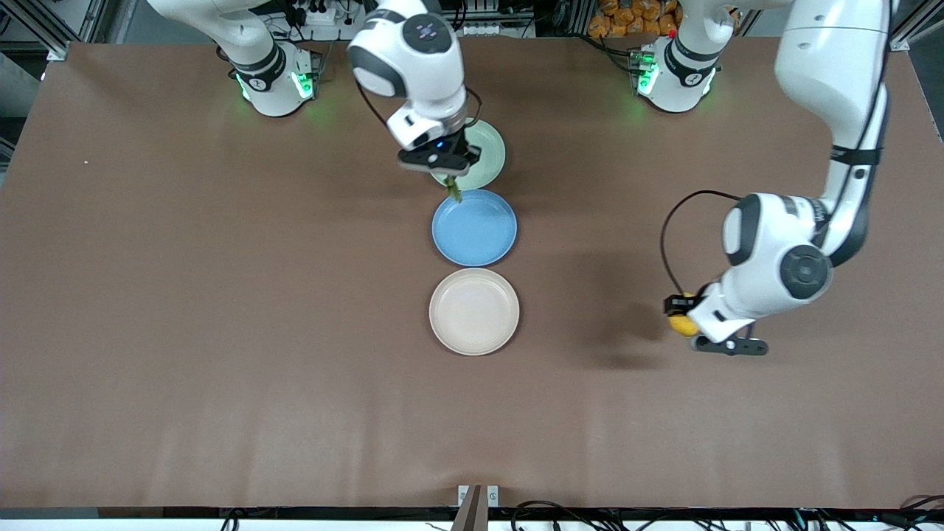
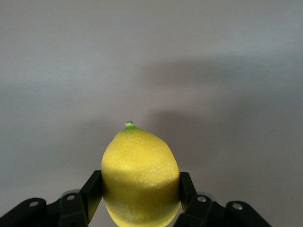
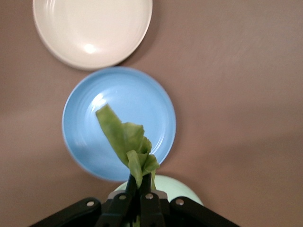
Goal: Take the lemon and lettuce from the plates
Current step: 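Carry the lemon off the plate while the right gripper lifts the lettuce away, then release the lemon on the table and raise the left gripper, then lower the lettuce to the table and open the right gripper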
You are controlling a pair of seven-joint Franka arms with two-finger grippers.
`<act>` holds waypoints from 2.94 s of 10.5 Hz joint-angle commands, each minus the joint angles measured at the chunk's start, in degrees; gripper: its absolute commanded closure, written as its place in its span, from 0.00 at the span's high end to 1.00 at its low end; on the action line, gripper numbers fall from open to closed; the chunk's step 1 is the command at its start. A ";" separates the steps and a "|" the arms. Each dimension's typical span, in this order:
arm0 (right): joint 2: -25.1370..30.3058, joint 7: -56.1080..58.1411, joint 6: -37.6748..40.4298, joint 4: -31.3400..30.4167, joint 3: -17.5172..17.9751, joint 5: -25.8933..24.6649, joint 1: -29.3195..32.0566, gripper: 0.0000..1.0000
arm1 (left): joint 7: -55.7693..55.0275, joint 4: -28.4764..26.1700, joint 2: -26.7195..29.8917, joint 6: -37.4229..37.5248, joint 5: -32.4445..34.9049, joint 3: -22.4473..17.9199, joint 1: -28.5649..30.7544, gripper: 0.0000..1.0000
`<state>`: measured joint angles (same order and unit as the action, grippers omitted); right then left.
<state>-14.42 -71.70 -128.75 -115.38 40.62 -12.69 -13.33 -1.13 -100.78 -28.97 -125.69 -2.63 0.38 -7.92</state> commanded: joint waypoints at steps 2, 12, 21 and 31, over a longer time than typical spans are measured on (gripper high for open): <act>2.11 16.54 2.79 0.07 -8.60 4.69 5.06 0.00 | 3.42 -0.99 -1.70 1.33 0.52 0.50 3.52 0.00; -5.96 51.99 -4.04 -0.02 -41.13 4.25 6.82 0.00 | 2.54 -0.03 8.55 6.59 0.52 0.59 5.37 1.00; -14.58 55.17 -14.95 0.25 -48.09 3.72 6.82 0.00 | 0.69 4.46 25.96 22.06 1.39 -3.60 -0.22 1.00; -16.08 56.75 -16.01 3.40 -48.88 4.60 7.62 1.00 | -0.79 11.49 27.65 32.97 2.89 -5.22 -3.33 1.00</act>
<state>-30.52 -16.36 -145.42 -114.99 -8.19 -9.32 -5.95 0.56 -90.55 -0.59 -94.09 -1.18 -5.25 -10.40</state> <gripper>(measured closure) 0.806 0.000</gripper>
